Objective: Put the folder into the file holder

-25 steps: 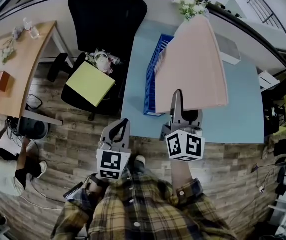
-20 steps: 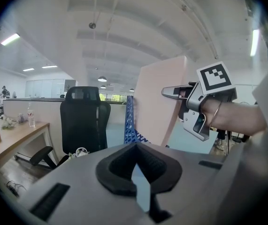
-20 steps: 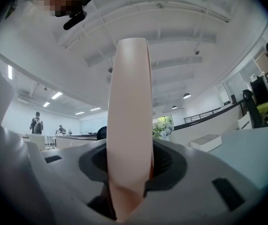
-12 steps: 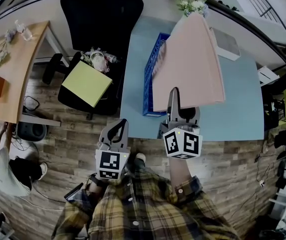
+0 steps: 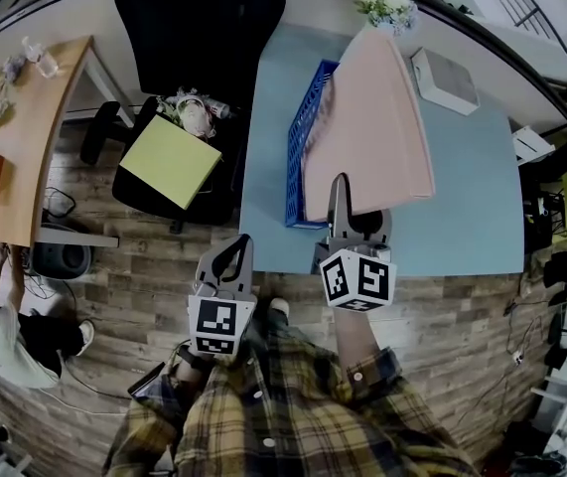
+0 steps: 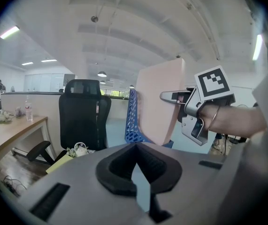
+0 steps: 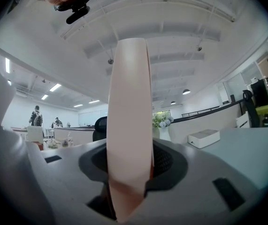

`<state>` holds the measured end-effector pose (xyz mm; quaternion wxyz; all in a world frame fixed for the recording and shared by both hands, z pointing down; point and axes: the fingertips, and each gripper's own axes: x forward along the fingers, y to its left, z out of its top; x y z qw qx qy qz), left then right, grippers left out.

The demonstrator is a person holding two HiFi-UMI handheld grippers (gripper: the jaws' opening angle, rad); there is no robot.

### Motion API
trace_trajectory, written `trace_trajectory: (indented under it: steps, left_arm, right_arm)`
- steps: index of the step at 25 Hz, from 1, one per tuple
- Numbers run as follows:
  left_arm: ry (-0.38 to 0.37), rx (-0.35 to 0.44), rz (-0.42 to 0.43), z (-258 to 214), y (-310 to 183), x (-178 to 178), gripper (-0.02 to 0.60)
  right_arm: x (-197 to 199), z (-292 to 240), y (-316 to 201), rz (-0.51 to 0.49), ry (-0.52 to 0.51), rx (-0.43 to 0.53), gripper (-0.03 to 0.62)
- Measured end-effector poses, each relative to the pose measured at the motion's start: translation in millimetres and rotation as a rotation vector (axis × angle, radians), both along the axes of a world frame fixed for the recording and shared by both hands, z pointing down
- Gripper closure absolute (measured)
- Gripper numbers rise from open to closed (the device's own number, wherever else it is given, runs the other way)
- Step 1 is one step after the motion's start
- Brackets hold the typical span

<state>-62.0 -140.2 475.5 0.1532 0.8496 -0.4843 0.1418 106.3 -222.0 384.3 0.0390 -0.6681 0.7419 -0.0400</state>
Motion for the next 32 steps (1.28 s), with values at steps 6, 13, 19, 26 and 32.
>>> trace_trajectory:
  steps: [6, 13, 19, 26, 32]
  left_arm:
    - [0.002, -0.006, -0.006, 4, -2, -7, 0.591]
    - [0.004, -0.019, -0.019, 8, -6, -18, 0.591]
    - [0.004, -0.025, -0.022, 13, -10, -25, 0.591]
    - [0.003, -0.030, -0.019, 16, -13, -30, 0.591]
    - [0.002, -0.028, -0.020, 15, -13, -34, 0.591]
  right_arm:
    - [-7, 17, -5, -0.008, 0.037, -0.031, 0.426]
    - [-17, 37, -6, -0.021, 0.082, -0.066, 0.425]
    - [-21, 52, -6, -0.023, 0.099, -0.097, 0.425]
    - [-22, 68, -6, -0.019, 0.116, -0.138, 0.425]
    - [-21, 78, -6, -0.017, 0.122, -0.164, 0.425]
